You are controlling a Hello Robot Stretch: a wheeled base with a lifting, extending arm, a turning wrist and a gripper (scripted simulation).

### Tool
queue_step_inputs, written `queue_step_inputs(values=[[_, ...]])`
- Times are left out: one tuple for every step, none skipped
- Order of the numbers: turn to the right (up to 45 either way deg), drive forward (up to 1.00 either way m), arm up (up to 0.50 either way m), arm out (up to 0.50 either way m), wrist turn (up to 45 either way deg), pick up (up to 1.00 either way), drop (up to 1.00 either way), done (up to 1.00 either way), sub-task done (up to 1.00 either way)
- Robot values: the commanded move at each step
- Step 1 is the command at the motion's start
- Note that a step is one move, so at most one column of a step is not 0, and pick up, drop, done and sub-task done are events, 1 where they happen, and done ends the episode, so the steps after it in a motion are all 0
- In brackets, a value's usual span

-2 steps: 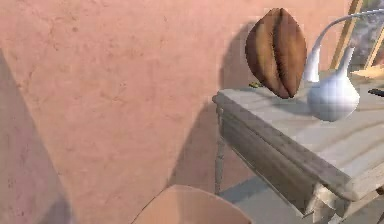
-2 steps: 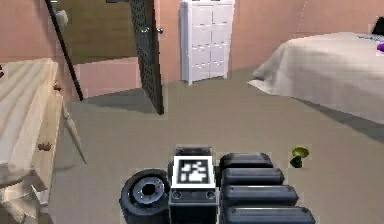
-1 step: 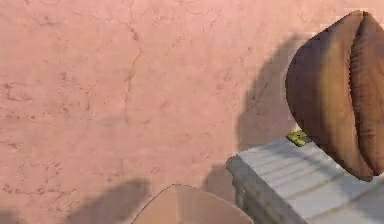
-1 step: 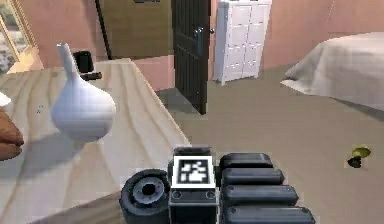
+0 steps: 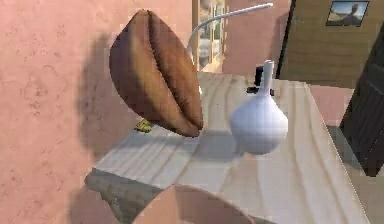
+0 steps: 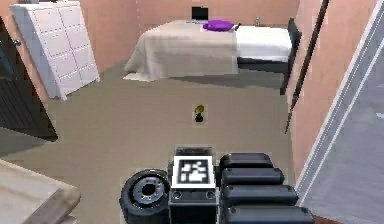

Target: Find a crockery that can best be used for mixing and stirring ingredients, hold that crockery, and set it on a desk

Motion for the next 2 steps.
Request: queue_step_inputs(values=[[45.0,0.00,0.00,0.00,0.0,0.00,0.00,0.00,0.00],[36.0,0.00,0.00,0.00,0.0,0.00,0.00,0.00,0.00]])
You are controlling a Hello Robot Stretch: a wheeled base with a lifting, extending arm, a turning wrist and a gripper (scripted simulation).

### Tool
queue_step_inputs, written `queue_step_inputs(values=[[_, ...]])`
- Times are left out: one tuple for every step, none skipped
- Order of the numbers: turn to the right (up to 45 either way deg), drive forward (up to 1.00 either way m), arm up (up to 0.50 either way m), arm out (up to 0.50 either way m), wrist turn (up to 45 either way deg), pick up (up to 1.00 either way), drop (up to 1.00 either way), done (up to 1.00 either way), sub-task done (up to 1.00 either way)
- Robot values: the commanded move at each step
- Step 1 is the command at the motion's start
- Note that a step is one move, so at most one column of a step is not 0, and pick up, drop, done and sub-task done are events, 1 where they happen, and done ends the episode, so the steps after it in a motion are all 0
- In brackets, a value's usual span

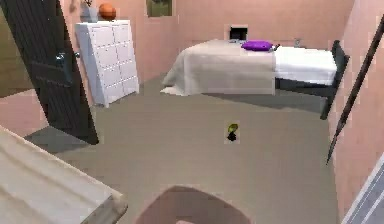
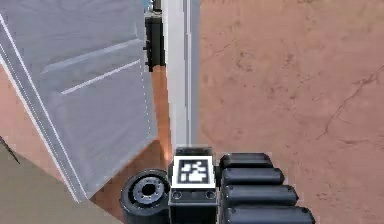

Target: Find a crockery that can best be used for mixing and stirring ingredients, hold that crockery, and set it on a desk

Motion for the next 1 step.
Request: queue_step_inputs(values=[[-45.0,0.00,0.00,0.00,0.0,0.00,0.00,0.00,0.00]])
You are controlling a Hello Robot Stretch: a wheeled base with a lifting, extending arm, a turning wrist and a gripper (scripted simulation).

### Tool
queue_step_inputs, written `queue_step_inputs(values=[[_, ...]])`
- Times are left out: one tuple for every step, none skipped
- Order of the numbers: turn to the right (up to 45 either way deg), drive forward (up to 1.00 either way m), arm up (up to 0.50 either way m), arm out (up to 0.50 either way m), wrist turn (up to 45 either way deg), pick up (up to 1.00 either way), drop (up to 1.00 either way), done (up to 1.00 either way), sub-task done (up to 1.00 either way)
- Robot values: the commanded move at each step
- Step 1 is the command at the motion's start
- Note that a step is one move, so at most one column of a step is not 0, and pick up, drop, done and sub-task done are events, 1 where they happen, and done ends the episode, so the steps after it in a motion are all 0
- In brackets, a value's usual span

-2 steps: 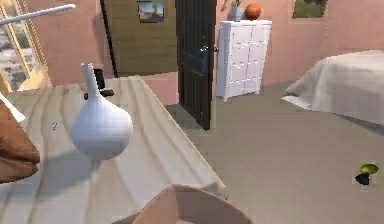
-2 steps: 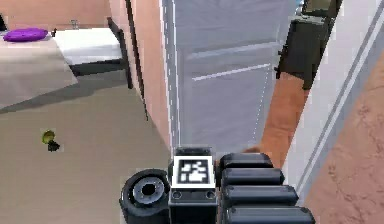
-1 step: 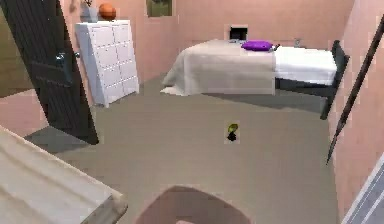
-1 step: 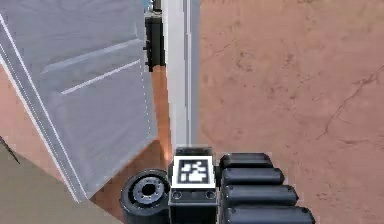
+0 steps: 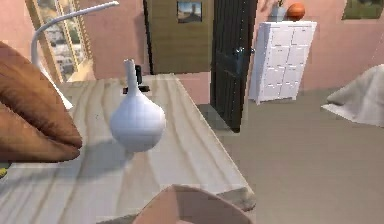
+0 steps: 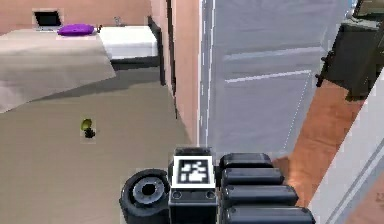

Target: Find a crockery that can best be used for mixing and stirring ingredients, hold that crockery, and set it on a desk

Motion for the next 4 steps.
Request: queue_step_inputs(values=[[-45.0,0.00,0.00,0.00,0.0,0.00,0.00,0.00,0.00],[-27.0,0.00,0.00,0.00,0.0,0.00,0.00,0.00,0.00],[45.0,0.00,0.00,0.00,0.0,0.00,0.00,0.00,0.00],[45.0,0.00,0.00,0.00,0.0,0.00,0.00,0.00,0.00]])
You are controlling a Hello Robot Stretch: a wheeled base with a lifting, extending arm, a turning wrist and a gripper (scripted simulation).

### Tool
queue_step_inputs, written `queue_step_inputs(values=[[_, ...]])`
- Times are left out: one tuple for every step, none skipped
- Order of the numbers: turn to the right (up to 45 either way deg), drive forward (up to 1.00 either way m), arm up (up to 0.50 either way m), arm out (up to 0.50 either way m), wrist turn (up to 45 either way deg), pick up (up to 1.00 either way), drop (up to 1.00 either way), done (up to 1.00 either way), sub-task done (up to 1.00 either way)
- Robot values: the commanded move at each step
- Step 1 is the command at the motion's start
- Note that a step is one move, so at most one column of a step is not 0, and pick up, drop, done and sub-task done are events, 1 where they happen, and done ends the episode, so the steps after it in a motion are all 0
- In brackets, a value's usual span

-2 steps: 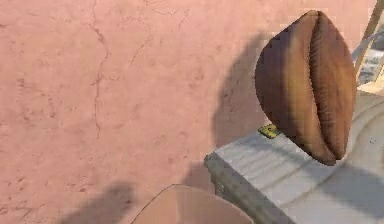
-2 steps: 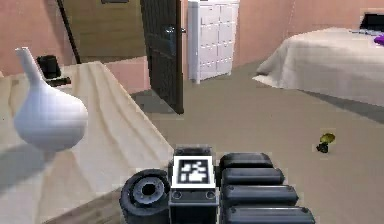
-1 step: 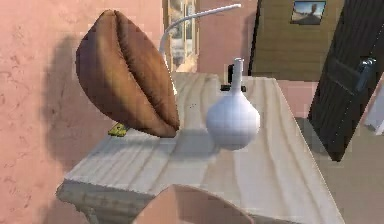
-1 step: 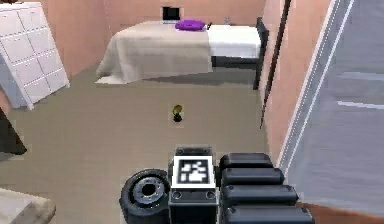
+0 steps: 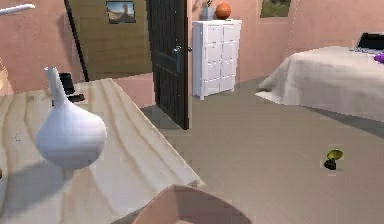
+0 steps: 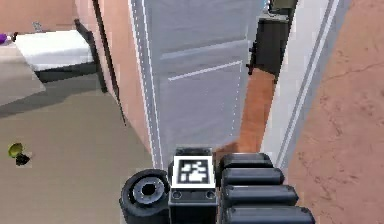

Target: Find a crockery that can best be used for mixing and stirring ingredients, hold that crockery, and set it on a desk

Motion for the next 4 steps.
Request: queue_step_inputs(values=[[21.0,0.00,0.00,0.00,0.0,0.00,0.00,0.00,0.00],[-45.0,0.00,0.00,0.00,0.0,0.00,0.00,0.00,0.00],[-45.0,0.00,0.00,0.00,0.0,0.00,0.00,0.00,0.00],[-15.0,0.00,0.00,0.00,0.0,0.00,0.00,0.00,0.00]])
